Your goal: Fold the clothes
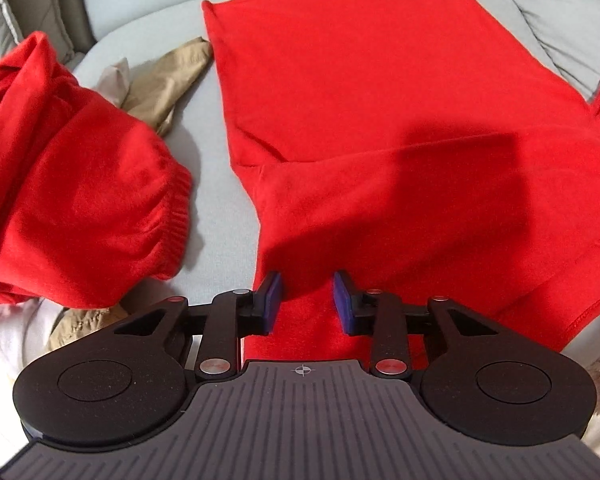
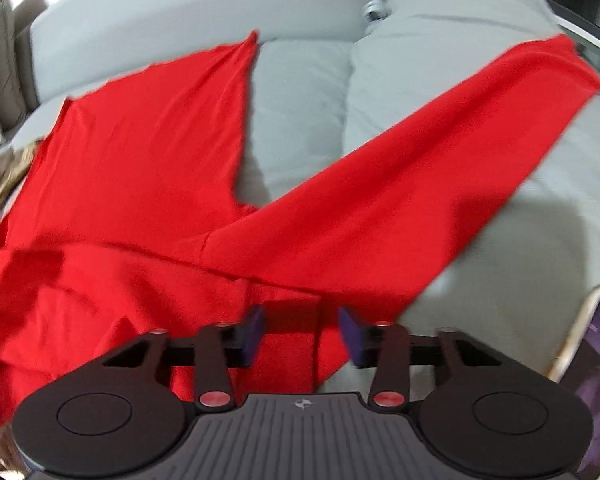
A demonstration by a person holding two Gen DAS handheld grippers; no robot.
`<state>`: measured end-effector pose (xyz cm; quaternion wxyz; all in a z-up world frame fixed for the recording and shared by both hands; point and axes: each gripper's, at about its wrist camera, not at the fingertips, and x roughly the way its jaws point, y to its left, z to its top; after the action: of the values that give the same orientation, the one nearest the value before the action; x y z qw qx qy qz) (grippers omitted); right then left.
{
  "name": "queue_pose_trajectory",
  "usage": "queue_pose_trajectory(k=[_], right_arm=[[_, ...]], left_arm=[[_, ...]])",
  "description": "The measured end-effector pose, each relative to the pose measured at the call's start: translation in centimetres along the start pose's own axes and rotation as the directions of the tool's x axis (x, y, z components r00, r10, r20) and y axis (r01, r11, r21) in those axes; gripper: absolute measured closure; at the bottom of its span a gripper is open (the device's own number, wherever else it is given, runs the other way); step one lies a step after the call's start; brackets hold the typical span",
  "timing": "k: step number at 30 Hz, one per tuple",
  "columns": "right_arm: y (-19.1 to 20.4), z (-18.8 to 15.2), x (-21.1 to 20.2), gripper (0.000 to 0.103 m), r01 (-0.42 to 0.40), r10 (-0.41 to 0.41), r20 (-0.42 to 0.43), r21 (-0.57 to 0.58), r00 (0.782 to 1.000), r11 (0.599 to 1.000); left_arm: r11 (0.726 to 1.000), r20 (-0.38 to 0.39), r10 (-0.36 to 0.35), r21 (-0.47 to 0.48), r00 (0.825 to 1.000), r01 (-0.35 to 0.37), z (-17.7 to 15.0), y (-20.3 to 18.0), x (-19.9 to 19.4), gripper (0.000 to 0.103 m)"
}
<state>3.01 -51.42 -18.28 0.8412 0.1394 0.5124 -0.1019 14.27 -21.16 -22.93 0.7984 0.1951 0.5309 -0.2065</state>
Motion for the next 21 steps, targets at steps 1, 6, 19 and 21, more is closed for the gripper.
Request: queue_pose_trajectory(k=[1,6,19,21], right_arm=[[0.2,0.1,0.0,0.083,-0.002,0.002,-0.001,-0.007,1.0,1.0],[1.5,0.8,-1.5,0.101,0.085,-0.081,0.063,-0.068,0.995,0.994],[3.3,5.3,0.7,0.081,0.264,-0.257,0.059,-0.226,0.965,0.938],[2.9,5.6,0.7,0.067,0.273,-0.27,0.039,-0.194,0.962,0.942]], left_arm=[[1.0,-0.001,-0.003,-0.003,1.0,0.003,0.0,0.0,0.0,0.067],[0.999,0.032,-0.005,-0.038,0.999,0.006,-0.3,0.2,-1.2,0.102],[0.979,0.027,0.04,-0.202,0.999,-0.034,-1.8,3.8,-2.1,0.101],[0.979,0.052,0.028,-0.201,0.998,-0.017,-1.7,3.7,-2.8,0.094]])
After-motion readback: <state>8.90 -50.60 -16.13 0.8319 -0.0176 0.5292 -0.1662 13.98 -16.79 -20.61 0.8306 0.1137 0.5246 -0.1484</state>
